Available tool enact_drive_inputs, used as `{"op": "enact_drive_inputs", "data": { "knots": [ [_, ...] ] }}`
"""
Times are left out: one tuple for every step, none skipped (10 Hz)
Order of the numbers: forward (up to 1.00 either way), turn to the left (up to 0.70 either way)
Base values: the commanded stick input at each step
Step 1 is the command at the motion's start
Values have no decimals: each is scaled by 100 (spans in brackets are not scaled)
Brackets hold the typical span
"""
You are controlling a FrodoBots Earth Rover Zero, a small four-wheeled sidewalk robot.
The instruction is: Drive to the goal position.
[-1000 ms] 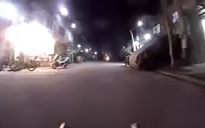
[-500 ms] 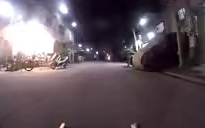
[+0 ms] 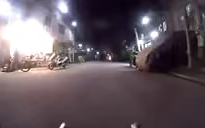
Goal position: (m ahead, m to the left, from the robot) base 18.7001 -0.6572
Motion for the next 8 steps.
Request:
{"op": "enact_drive_inputs", "data": {
  "knots": [
    [85, 0],
    [85, 0],
    [85, 0],
    [85, 0],
    [85, 0],
    [85, 0],
    [85, 0],
    [85, 0]
  ]
}}
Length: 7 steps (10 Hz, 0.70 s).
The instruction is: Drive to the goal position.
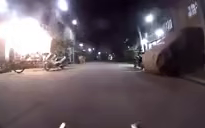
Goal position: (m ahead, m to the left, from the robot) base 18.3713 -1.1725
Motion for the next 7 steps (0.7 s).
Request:
{"op": "enact_drive_inputs", "data": {
  "knots": [
    [85, 0],
    [85, 0],
    [85, 0],
    [85, 0],
    [85, 0],
    [85, 0],
    [85, 0]
  ]
}}
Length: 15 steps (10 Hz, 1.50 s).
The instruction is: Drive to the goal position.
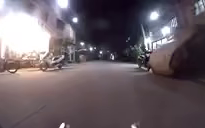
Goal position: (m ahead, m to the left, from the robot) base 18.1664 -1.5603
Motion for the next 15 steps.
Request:
{"op": "enact_drive_inputs", "data": {
  "knots": [
    [85, 0],
    [85, 0],
    [85, 0],
    [85, -12],
    [85, -31],
    [85, -34],
    [85, -34],
    [85, -34],
    [85, -34],
    [85, -34],
    [85, -26],
    [85, -14],
    [85, -2],
    [85, 0],
    [85, 0]
  ]
}}
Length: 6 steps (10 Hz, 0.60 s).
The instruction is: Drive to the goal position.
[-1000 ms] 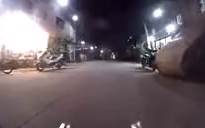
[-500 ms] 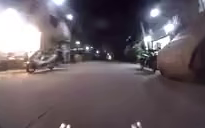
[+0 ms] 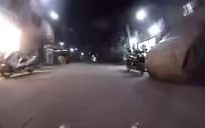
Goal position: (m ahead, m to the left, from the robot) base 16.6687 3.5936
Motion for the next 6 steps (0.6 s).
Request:
{"op": "enact_drive_inputs", "data": {
  "knots": [
    [85, 0],
    [85, 0],
    [85, 0],
    [85, 0],
    [85, 0],
    [85, 0]
  ]
}}
